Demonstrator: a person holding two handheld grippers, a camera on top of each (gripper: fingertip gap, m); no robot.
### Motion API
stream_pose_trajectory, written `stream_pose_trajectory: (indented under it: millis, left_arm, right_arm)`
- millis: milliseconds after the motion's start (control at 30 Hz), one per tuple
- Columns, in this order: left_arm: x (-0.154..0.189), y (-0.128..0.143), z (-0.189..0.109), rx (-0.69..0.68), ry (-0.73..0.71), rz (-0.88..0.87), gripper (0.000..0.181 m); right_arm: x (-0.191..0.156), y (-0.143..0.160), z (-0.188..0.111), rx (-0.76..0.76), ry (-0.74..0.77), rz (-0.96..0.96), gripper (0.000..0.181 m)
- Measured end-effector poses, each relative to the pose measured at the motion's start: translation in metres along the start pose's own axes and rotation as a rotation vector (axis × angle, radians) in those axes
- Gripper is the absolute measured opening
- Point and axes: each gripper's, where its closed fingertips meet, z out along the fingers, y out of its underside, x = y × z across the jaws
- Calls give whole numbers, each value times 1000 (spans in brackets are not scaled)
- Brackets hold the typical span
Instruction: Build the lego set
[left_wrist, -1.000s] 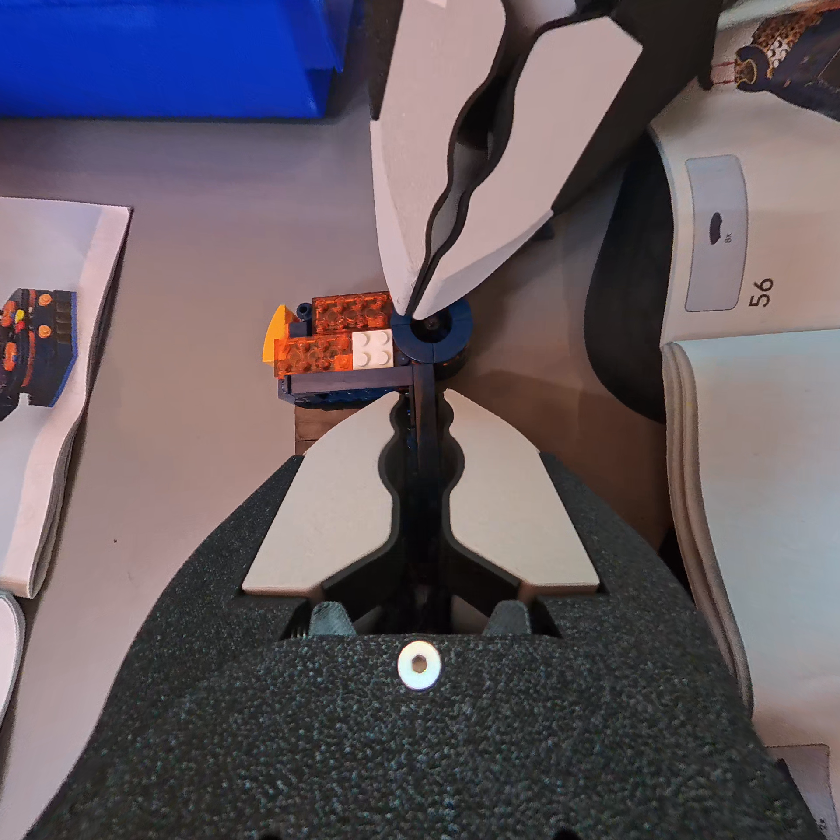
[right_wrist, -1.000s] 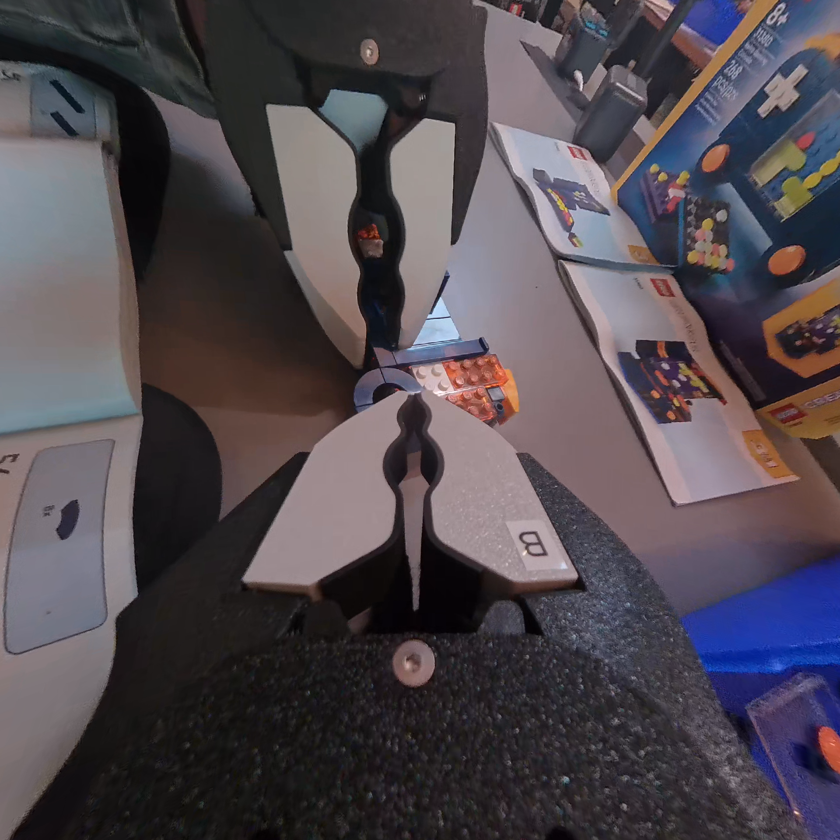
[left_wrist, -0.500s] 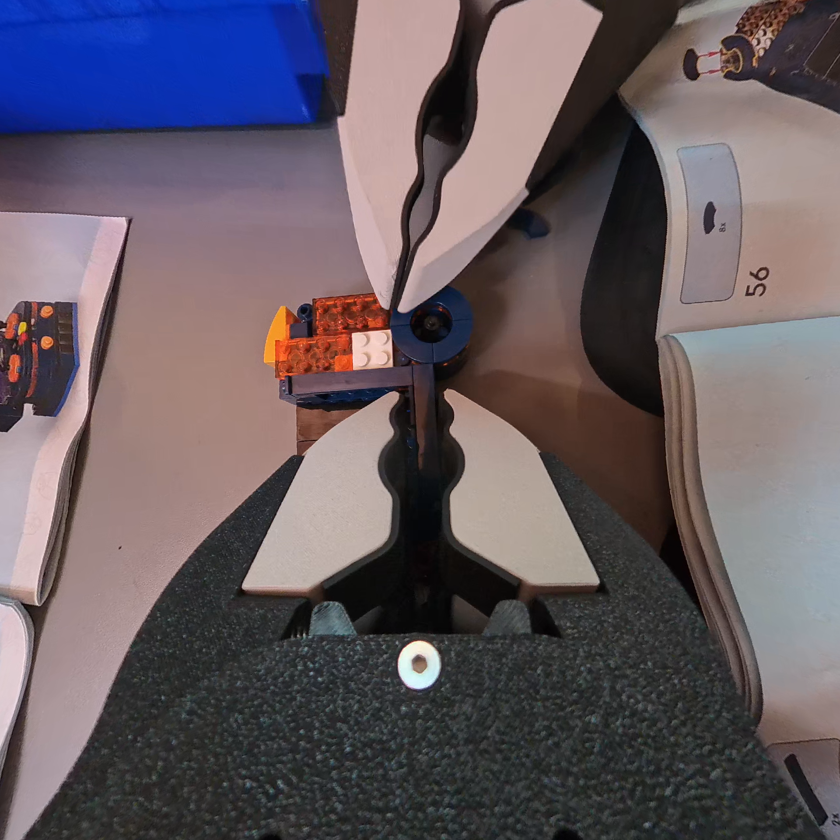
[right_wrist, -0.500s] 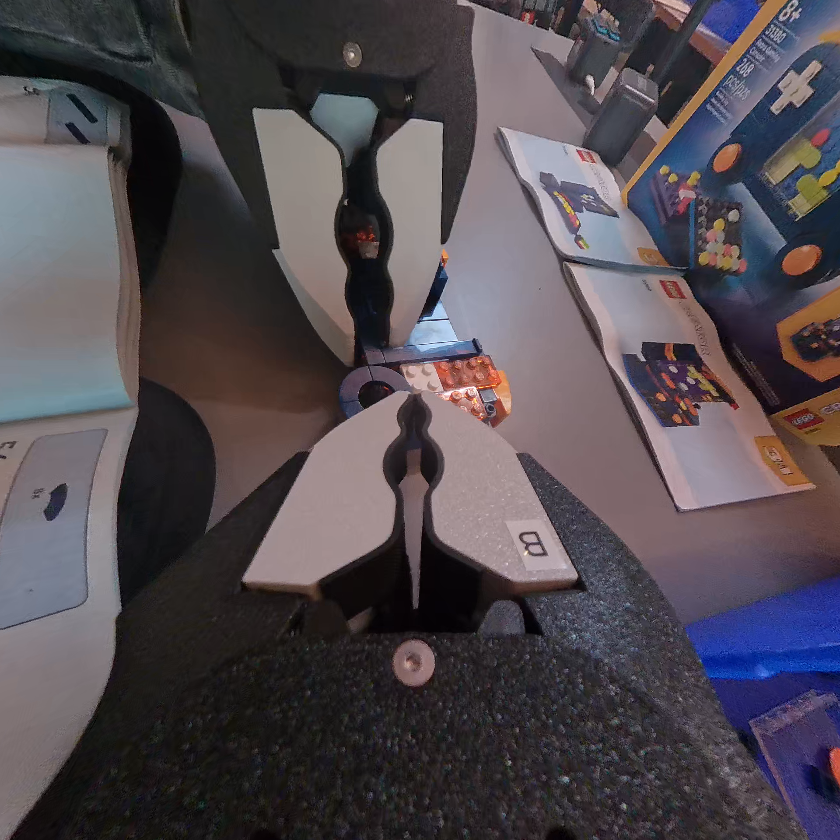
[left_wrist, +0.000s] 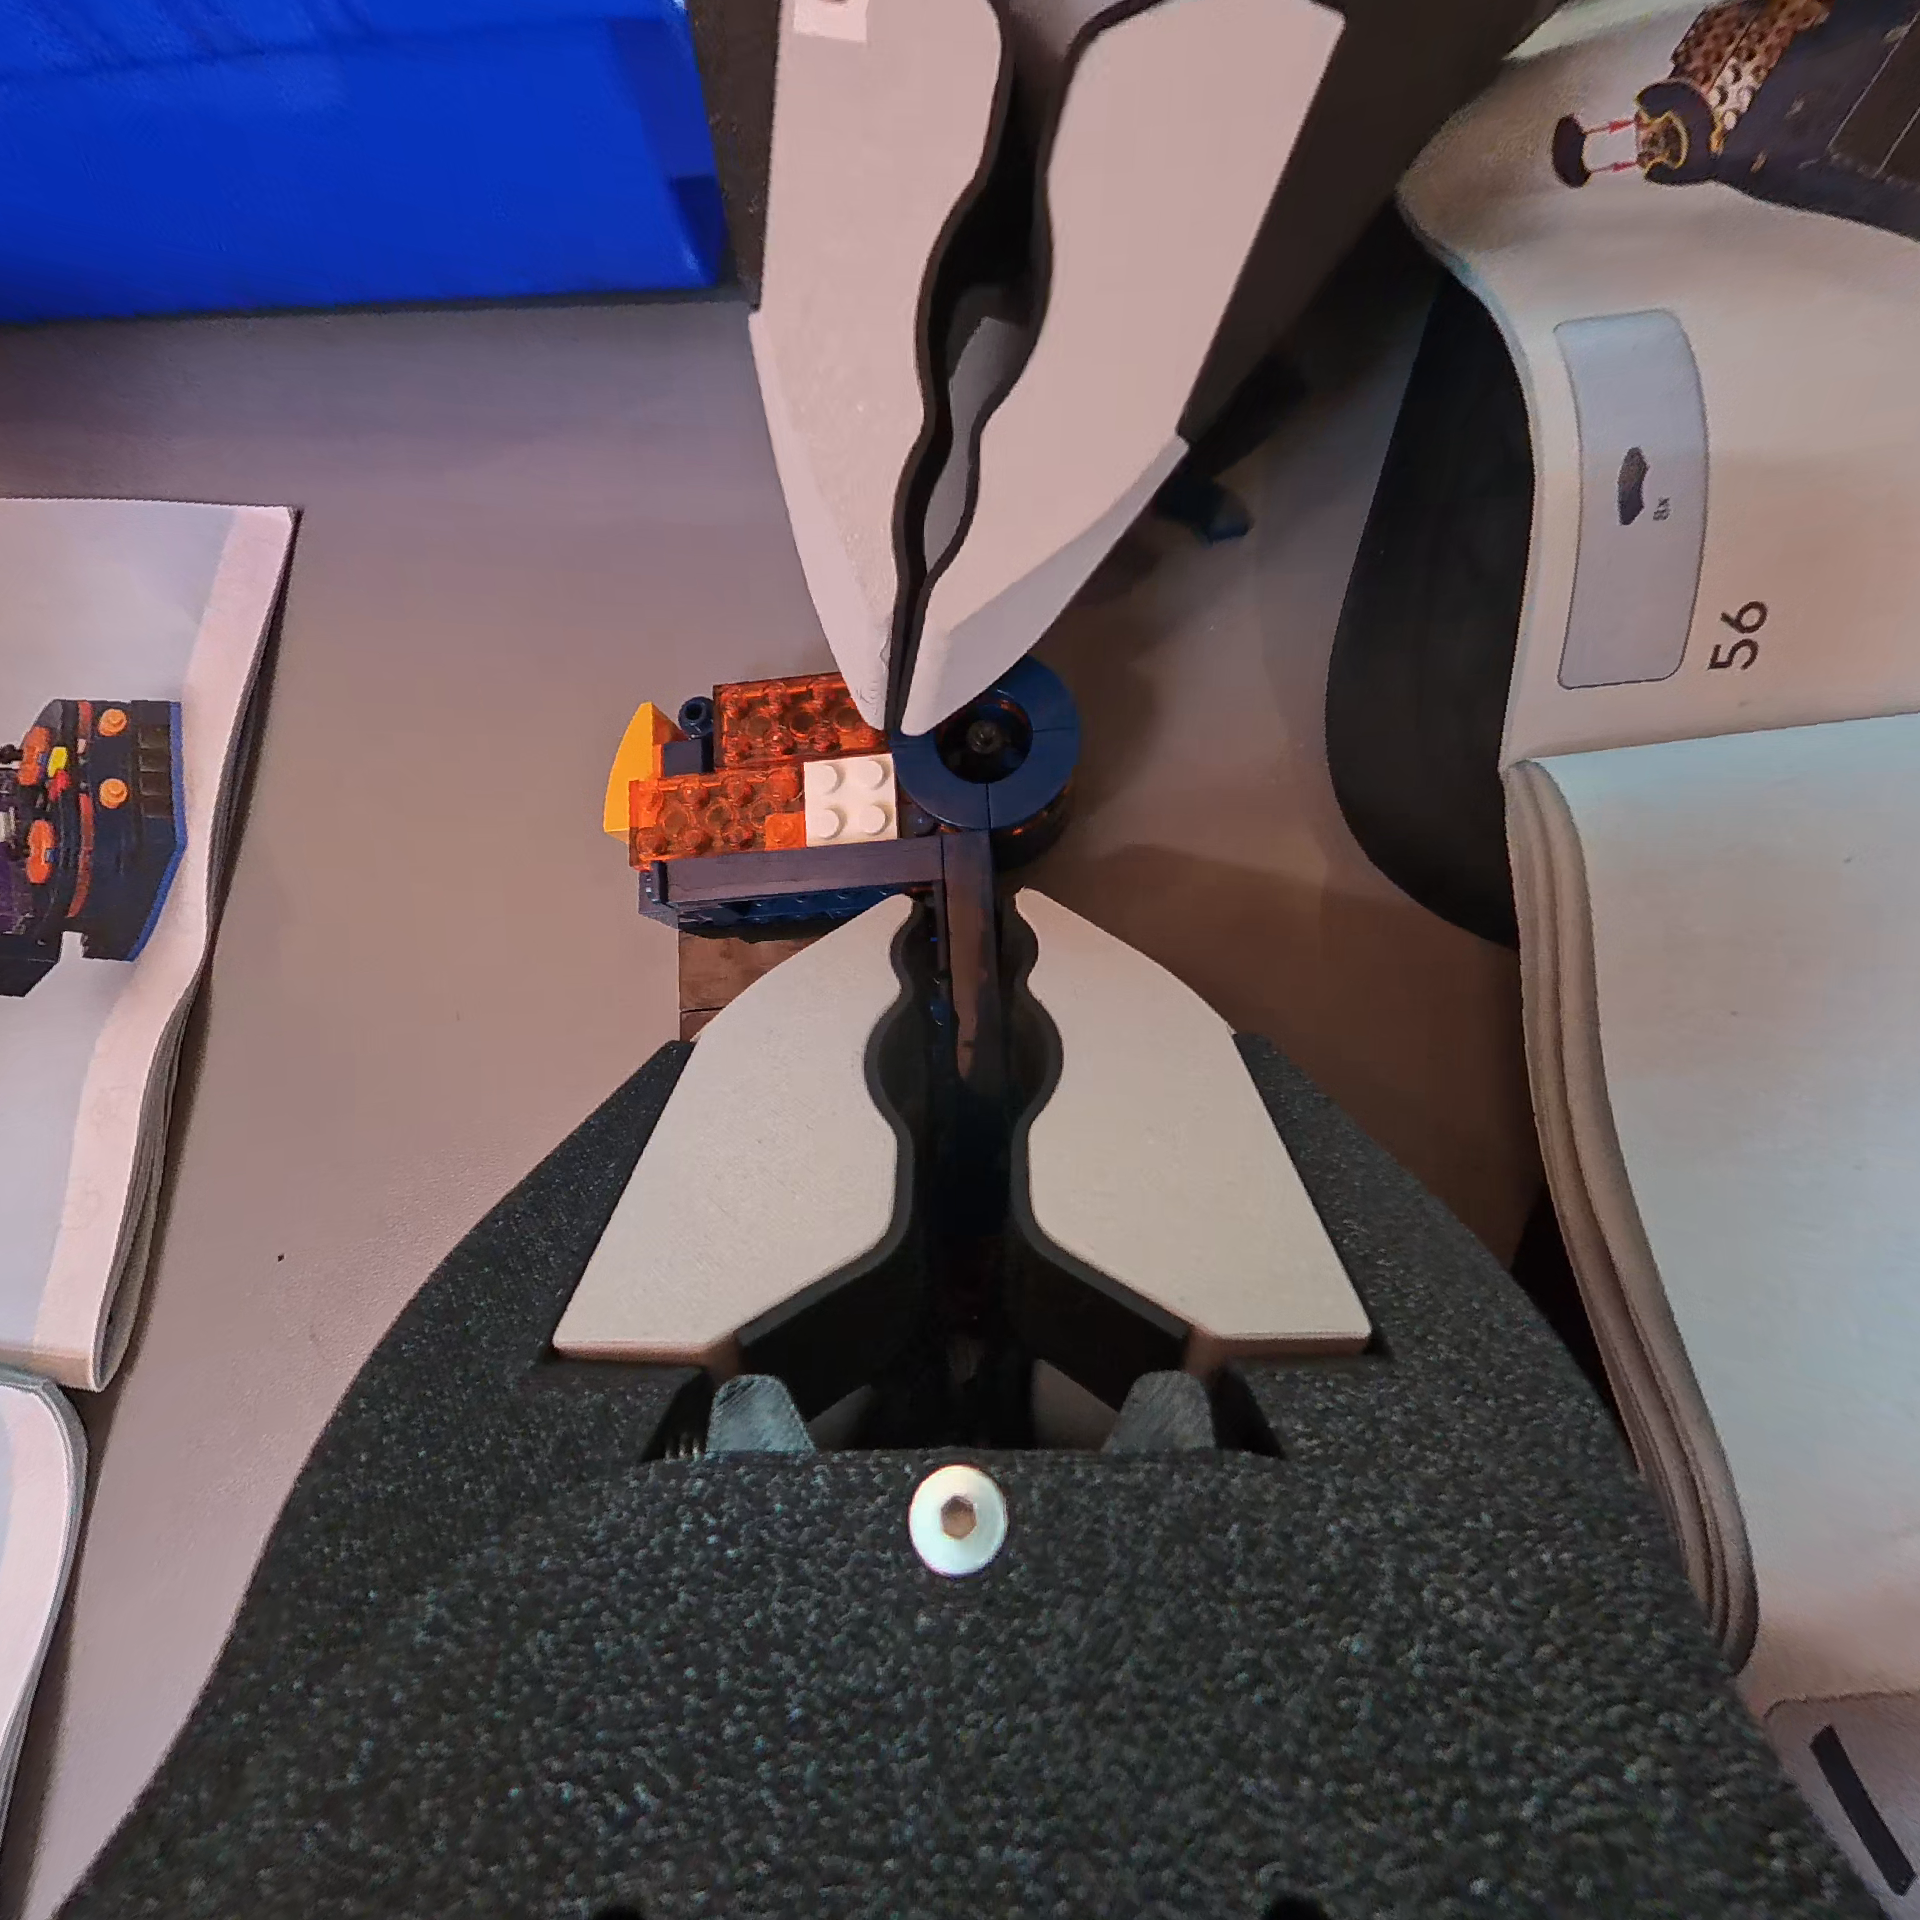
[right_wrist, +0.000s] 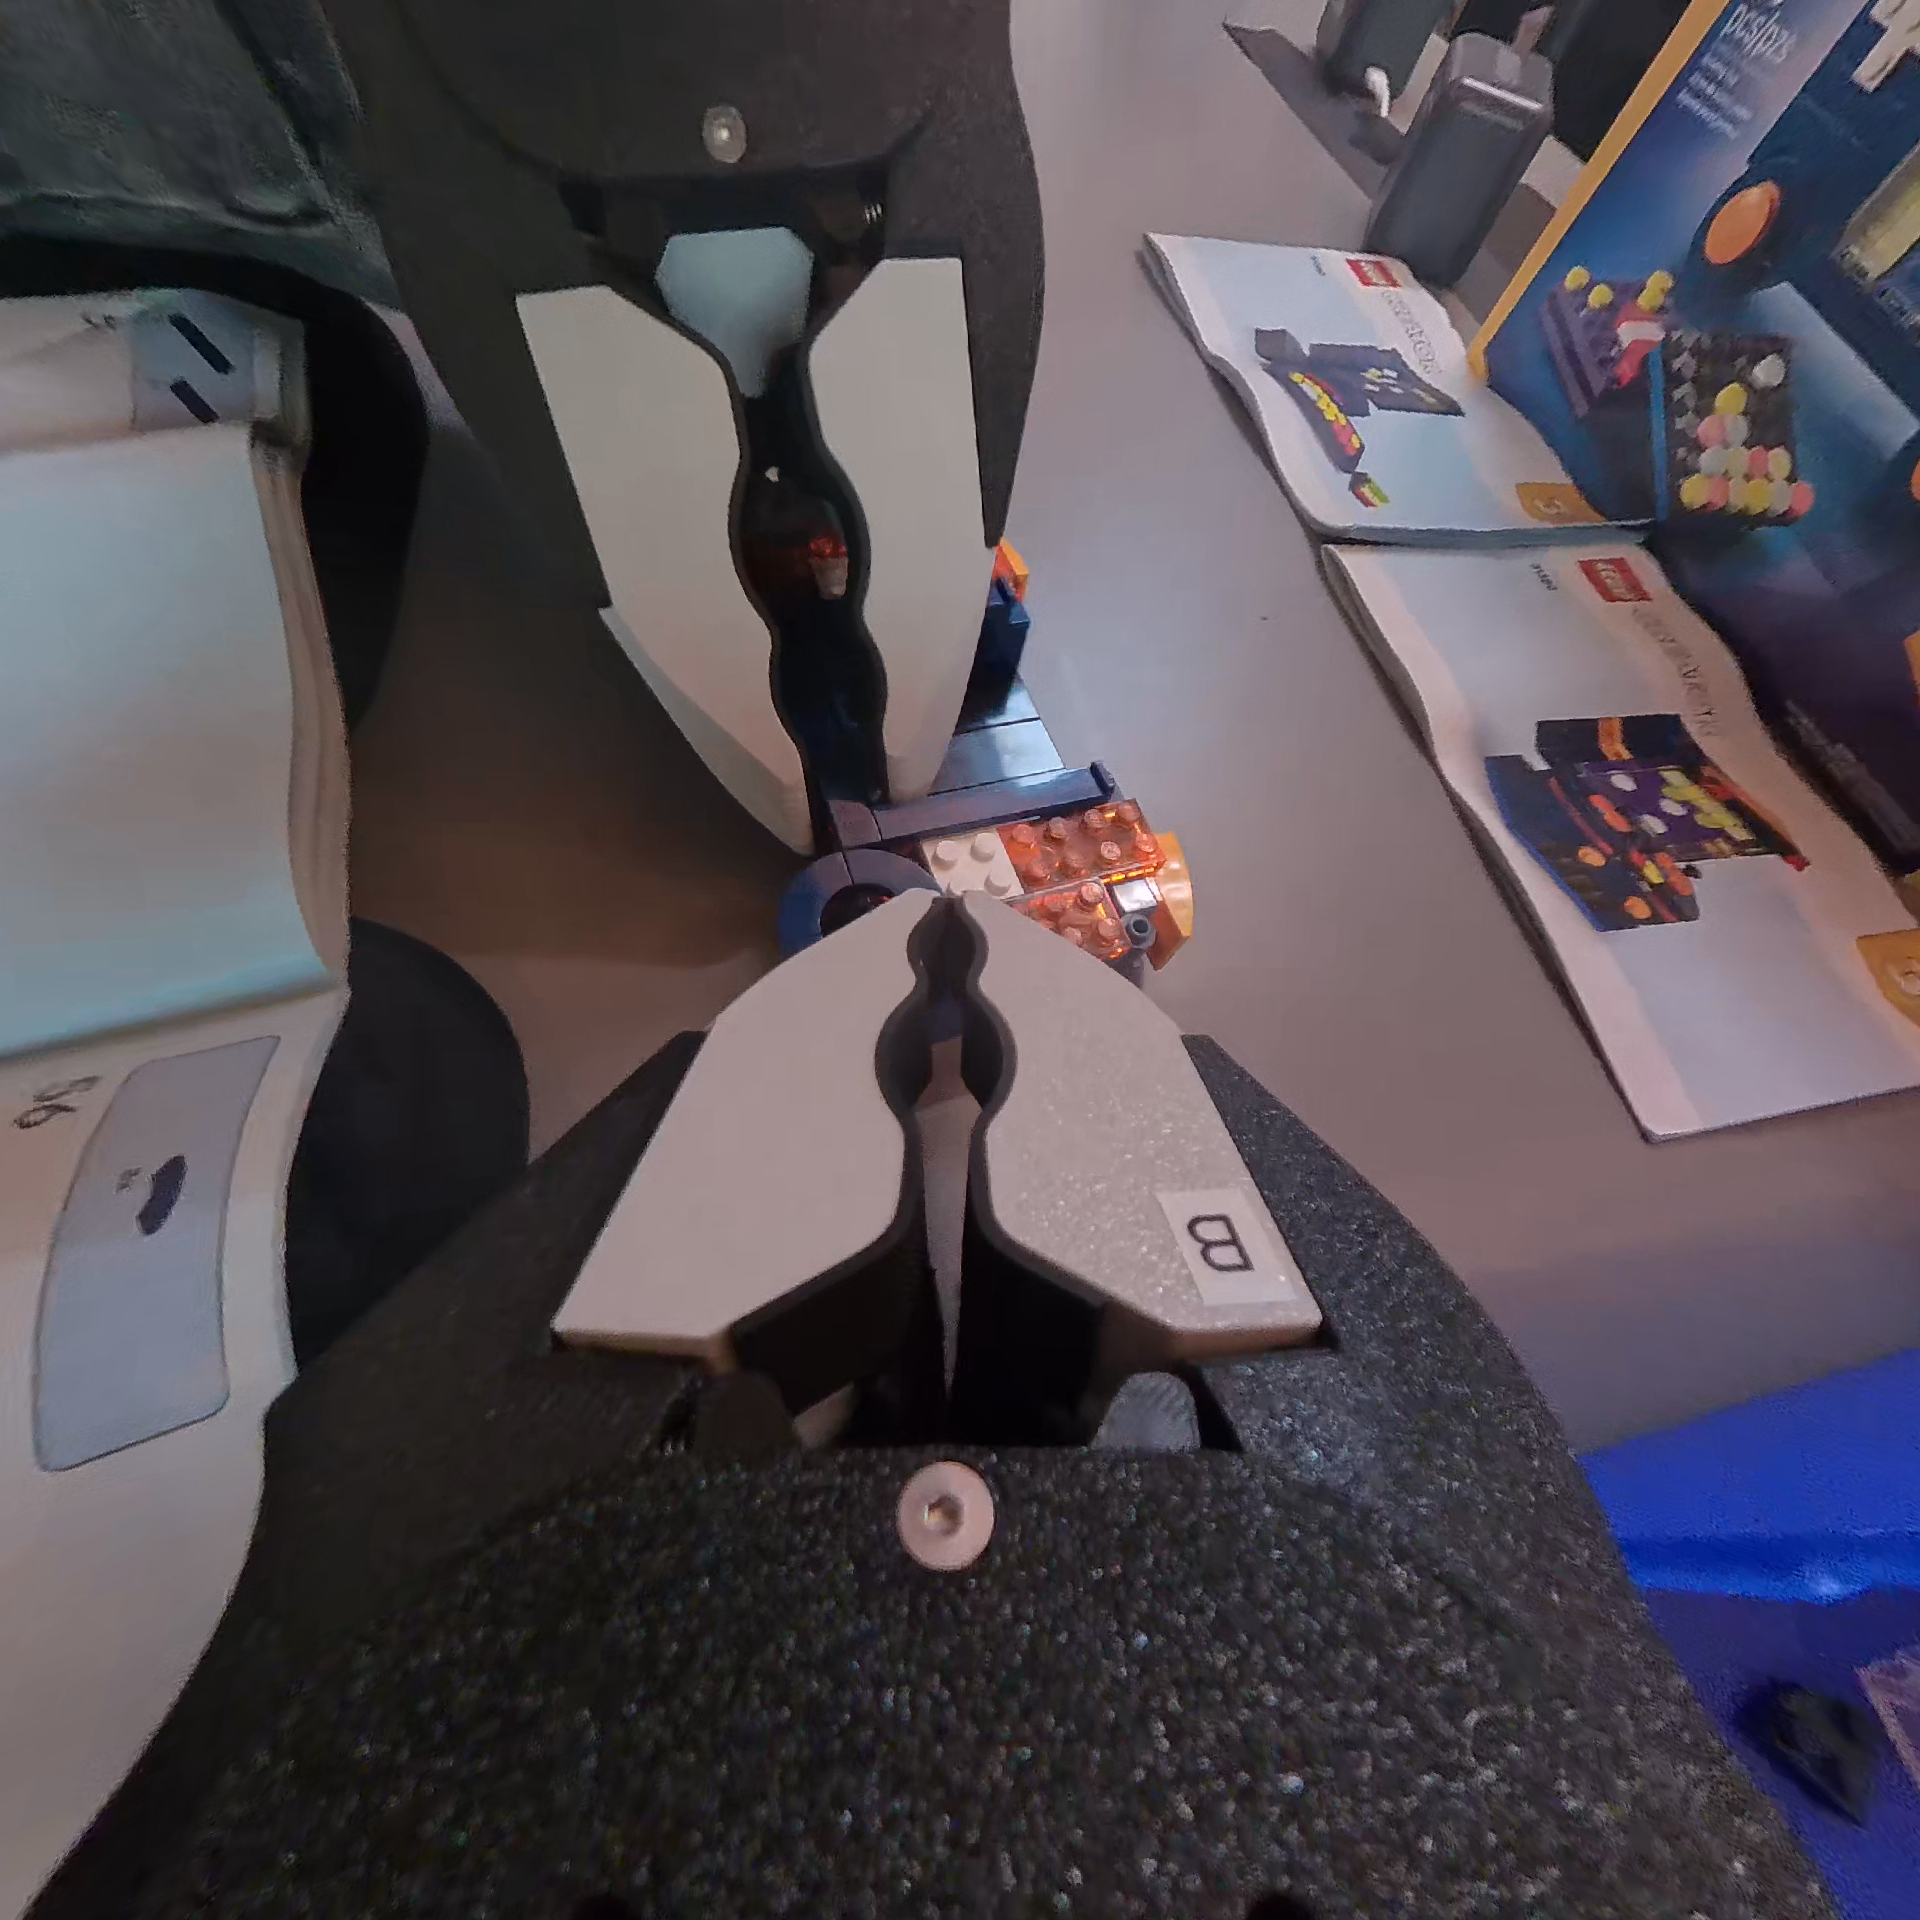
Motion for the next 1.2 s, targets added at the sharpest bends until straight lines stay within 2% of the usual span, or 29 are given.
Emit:
stream_pose_trajectory:
  millis: [67,133,233,300,400,500,1033,1133,1200]
  left_arm:
    - [1,0,-1,-3,3,13,13]
    - [0,-2,-7,22,-7,41,13]
    - [-1,-18,-20,136,11,38,14]
    - [0,-24,-21,168,32,40,11]
    - [0,-25,-12,163,24,51,4]
    - [2,-24,-2,129,26,51,0]
    - [4,-24,0,99,105,-91,0]
    - [4,-25,0,93,99,-85,0]
    - [3,-25,0,99,107,-91,0]
  right_arm:
    - [4,-4,-5,38,-14,28,0]
    - [8,-20,-18,160,7,64,0]
    - [0,-2,-17,50,-29,36,0]
    - [-4,-3,-16,67,-34,21,0]
    - [-4,-6,-14,77,-43,35,0]
    - [-6,2,-9,15,-56,24,0]
    - [-7,3,-8,9,-15,-44,1]
    - [-8,3,-8,0,-34,-7,0]
    - [-15,-1,-8,4,-110,9,0]
